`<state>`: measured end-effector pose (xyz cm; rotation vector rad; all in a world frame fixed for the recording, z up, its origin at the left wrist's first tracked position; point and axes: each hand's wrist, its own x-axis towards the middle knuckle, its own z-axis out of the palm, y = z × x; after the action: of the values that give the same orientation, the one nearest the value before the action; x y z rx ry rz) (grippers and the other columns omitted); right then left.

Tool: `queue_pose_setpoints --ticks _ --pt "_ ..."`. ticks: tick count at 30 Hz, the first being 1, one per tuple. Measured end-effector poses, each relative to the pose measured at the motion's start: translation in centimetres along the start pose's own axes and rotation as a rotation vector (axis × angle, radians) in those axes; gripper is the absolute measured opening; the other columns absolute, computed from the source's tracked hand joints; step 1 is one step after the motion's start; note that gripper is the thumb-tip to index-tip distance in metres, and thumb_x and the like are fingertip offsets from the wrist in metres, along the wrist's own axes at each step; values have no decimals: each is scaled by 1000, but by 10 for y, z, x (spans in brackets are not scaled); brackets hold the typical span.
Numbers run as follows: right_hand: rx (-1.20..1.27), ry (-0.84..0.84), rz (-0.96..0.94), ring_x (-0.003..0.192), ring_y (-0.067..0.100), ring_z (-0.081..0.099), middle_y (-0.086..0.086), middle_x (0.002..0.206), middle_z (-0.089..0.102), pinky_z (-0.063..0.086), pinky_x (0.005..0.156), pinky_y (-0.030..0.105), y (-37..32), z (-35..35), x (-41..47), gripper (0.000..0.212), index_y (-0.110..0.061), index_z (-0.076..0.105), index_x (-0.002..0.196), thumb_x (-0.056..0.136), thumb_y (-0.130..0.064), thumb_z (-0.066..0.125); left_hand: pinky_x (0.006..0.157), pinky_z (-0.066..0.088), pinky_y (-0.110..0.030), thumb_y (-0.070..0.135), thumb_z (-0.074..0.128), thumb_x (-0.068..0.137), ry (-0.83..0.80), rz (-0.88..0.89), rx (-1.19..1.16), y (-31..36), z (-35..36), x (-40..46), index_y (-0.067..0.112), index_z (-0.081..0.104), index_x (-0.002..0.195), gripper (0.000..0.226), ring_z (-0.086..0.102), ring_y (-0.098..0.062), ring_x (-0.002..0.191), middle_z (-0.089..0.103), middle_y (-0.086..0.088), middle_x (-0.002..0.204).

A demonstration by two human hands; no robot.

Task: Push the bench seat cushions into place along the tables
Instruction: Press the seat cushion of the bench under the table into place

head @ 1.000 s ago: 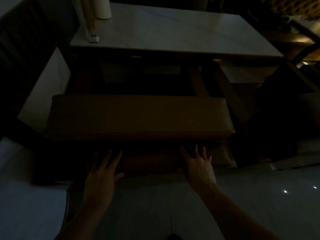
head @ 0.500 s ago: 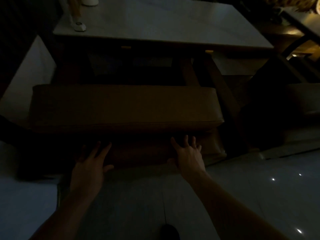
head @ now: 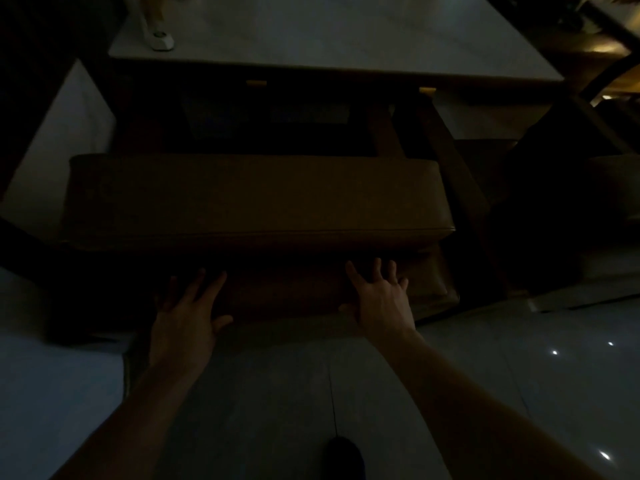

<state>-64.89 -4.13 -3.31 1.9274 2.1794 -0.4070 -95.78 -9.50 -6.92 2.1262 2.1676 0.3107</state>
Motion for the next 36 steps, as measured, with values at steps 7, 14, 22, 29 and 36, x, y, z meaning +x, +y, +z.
queue_pose_setpoints --ticks 7,14,22,29,36 --pt "-21 -22 1 148 50 1 23 163 5 17 116 67 1 -1 2 82 -36 2 157 94 -57 51 99 37 -69 35 83 72 -26 -29 8 0 1 1 26 47 143 81 37 -52 131 50 -15 143" --pt "-29 -36 -7 147 51 5 23 163 8 21 115 67 1 -6 3 84 -37 4 156 92 -59 54 105 30 -68 35 80 76 -72 -76 23 4 -4 2 27 44 145 79 33 -51 134 46 -13 147" --pt "-22 -79 -32 147 52 5 23 163 7 21 115 67 2 -12 2 85 -36 4 156 92 -58 55 110 25 -63 35 78 78 -183 -166 15 12 -14 10 34 37 148 81 27 -44 140 40 -8 152" --pt "-40 -88 -42 146 53 6 25 162 9 23 113 68 3 -15 3 85 -34 5 157 92 -56 56 108 30 -63 30 81 76 -196 -173 -7 11 -14 9 29 43 145 79 31 -47 137 47 -11 147" --pt "-1 -144 -24 148 49 -3 21 164 0 17 116 66 4 -22 -1 92 -36 -1 157 91 -46 63 112 26 -58 36 71 85 -252 -150 -19 8 -22 10 33 32 150 76 22 -40 143 35 -5 155"
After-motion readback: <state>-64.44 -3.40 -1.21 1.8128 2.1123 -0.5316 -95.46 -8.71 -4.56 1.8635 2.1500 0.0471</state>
